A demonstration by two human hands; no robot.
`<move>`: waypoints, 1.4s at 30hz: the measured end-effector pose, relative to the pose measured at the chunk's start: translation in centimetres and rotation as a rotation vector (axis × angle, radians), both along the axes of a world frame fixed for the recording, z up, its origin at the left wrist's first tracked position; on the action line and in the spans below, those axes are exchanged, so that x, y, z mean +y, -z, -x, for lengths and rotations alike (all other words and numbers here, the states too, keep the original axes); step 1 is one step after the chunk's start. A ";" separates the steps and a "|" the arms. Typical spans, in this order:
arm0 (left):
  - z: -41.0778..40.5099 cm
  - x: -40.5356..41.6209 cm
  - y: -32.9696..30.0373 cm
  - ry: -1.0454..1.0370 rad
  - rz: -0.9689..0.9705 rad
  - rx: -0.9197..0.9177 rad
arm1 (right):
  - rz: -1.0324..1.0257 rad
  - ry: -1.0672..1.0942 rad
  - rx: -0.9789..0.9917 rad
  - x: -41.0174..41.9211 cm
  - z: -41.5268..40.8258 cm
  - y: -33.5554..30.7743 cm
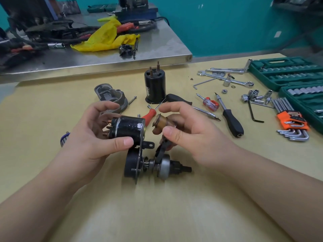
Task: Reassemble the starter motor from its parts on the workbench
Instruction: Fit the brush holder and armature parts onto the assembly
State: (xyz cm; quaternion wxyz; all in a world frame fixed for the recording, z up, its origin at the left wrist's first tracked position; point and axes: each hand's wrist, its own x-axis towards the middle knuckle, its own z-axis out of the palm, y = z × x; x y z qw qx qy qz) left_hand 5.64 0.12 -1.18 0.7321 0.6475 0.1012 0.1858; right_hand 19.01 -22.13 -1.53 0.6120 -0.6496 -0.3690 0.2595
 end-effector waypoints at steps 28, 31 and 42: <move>-0.1 -1.7 0.2 -0.040 0.227 -0.104 | 0.147 0.178 -0.353 1.4 2.6 0.5; -0.2 -1.9 0.3 -0.076 0.230 -0.109 | 0.122 0.174 -0.316 1.6 2.6 0.8; -0.1 -2.1 0.6 -0.094 0.263 -0.095 | 0.111 0.155 -0.273 1.6 2.9 1.2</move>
